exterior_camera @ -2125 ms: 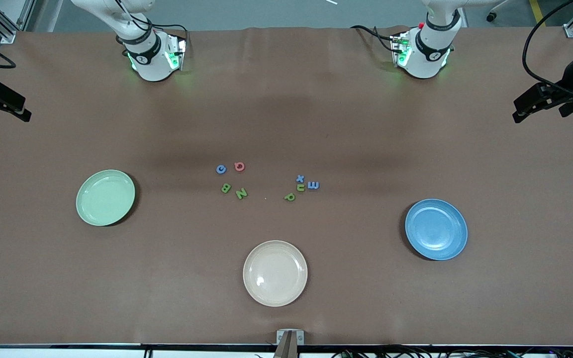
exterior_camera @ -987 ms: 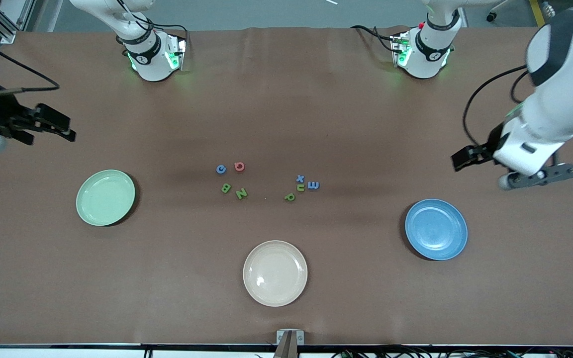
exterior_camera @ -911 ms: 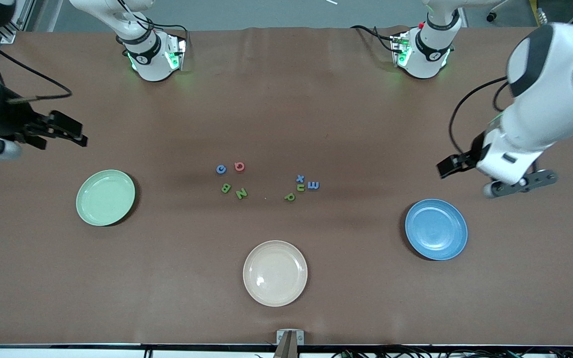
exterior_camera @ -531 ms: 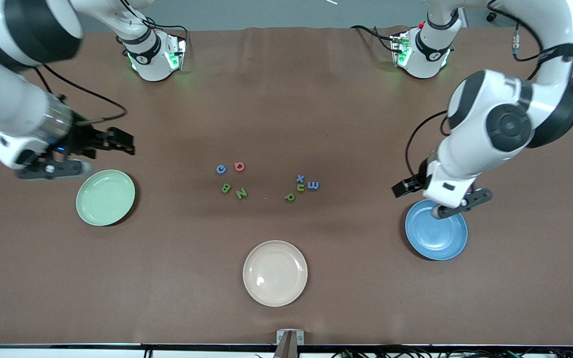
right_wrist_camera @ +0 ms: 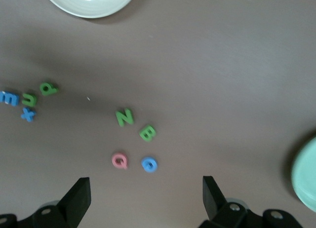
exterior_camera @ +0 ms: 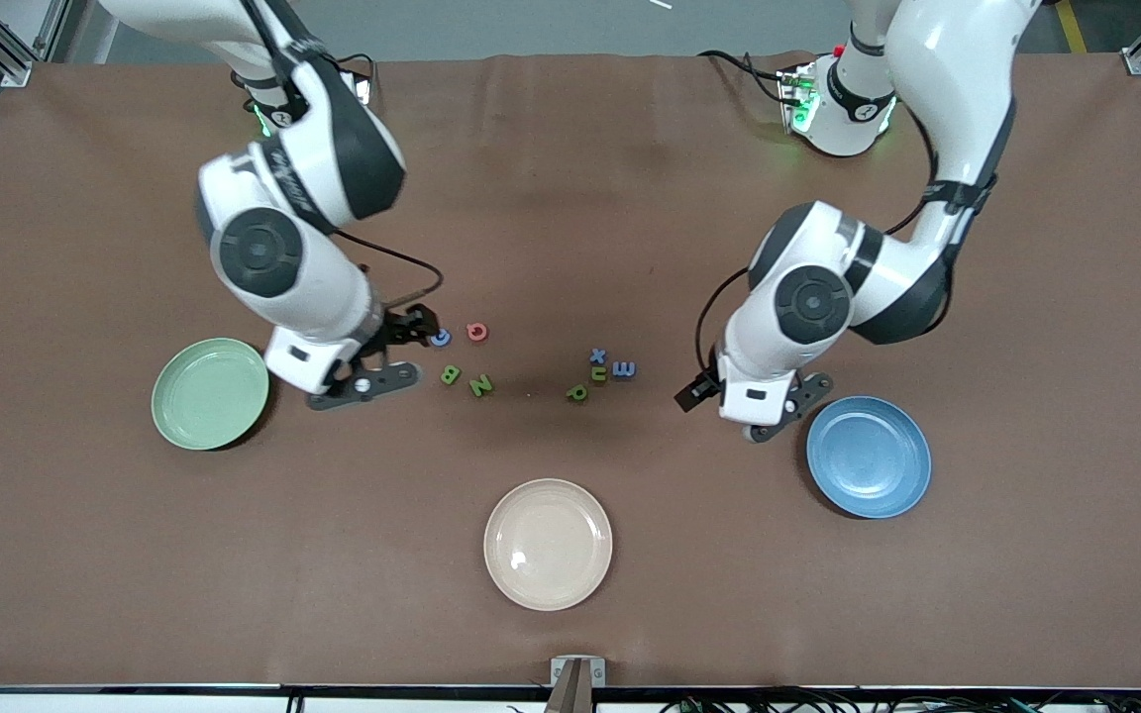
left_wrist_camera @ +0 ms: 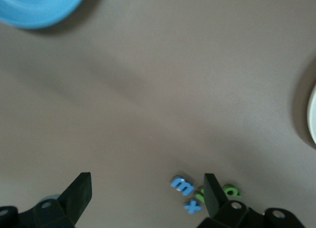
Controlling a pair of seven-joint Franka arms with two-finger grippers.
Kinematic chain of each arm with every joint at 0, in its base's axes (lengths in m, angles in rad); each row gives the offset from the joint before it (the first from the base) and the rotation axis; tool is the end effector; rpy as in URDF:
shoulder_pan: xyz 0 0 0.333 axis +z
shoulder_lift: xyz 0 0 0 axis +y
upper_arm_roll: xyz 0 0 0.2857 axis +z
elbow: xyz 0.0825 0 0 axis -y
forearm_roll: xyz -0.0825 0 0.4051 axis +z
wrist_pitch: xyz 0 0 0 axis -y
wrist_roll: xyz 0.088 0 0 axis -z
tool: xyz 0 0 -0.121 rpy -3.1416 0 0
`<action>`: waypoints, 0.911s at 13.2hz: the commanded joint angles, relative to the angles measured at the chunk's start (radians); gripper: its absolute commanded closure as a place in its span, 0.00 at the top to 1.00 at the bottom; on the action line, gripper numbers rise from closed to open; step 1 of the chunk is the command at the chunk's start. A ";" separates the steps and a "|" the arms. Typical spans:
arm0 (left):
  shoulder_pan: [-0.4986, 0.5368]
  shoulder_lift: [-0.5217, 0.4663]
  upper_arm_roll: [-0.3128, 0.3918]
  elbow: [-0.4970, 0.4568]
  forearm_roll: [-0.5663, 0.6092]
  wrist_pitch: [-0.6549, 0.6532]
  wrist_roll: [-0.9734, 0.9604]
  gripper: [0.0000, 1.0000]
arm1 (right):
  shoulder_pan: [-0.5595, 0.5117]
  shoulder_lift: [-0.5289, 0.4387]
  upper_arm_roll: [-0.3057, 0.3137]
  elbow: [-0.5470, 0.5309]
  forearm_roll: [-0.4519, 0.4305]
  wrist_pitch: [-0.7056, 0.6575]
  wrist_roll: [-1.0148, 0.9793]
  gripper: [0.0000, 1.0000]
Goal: Sort upper and lower case letters into plates
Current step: 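Grasp the blue m with the left gripper while the right gripper grasps green N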
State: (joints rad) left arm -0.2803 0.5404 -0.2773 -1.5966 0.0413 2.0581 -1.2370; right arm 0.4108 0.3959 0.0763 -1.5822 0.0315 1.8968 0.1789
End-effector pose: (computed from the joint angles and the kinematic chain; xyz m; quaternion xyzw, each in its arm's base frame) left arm 0.5901 -0.3444 0.2722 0.9389 0.3387 -0.0598 0.0104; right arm 0.5919 0.3115 0.3531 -0.9881 -0.1454 0.0475 0.0148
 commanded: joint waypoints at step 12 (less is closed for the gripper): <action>-0.186 0.187 0.009 -0.060 0.136 0.240 -0.817 0.93 | 0.111 0.262 -0.007 -0.203 -0.013 0.577 -0.009 0.89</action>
State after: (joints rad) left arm -0.4505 0.7242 -0.2775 -1.6377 0.1416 2.2633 -1.9837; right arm 0.5092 0.6688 0.0759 -1.7645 0.0301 2.4504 0.1688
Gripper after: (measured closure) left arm 0.053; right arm 0.053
